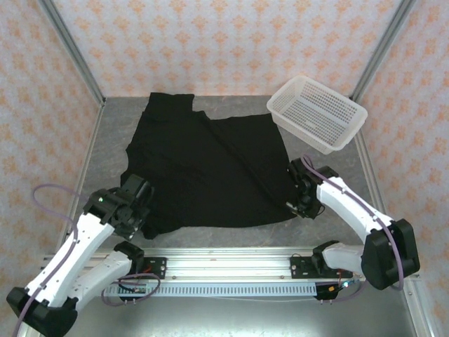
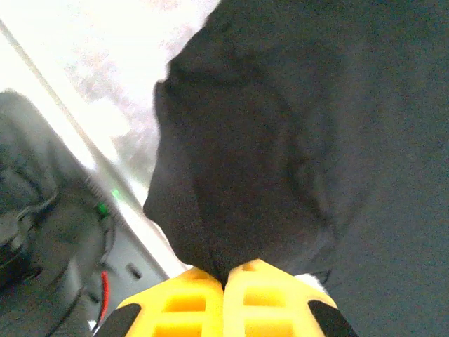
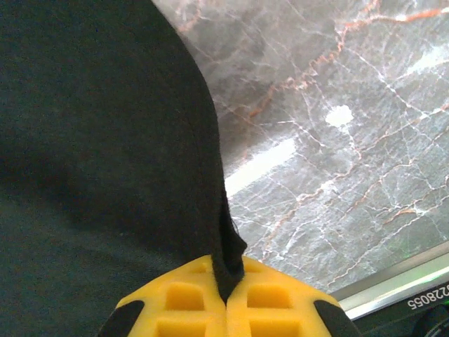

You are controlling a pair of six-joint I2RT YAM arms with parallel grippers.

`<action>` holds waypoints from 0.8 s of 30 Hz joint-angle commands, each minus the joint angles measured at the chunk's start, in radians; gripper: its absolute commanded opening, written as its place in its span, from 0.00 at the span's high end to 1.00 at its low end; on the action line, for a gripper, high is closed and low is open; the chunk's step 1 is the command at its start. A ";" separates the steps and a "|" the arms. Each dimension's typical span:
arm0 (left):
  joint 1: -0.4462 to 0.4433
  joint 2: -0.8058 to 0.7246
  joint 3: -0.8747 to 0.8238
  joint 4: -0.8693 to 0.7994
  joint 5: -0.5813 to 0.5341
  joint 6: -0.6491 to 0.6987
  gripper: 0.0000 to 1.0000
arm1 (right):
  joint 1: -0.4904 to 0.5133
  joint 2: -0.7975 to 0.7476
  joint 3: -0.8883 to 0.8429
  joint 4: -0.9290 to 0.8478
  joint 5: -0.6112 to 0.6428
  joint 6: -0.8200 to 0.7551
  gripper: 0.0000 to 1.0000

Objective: Fold and stack the t-shirts

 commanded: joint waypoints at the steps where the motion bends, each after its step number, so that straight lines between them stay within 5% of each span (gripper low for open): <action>1: -0.011 0.063 0.094 0.126 -0.186 0.076 1.00 | 0.004 0.046 0.041 0.026 0.025 0.022 1.00; 13: 0.012 0.340 0.342 0.231 -0.381 0.296 1.00 | -0.023 0.248 0.247 0.035 0.105 0.049 1.00; 24: 0.126 0.487 0.390 0.319 -0.354 0.457 1.00 | -0.062 0.334 0.377 0.046 0.169 0.030 1.00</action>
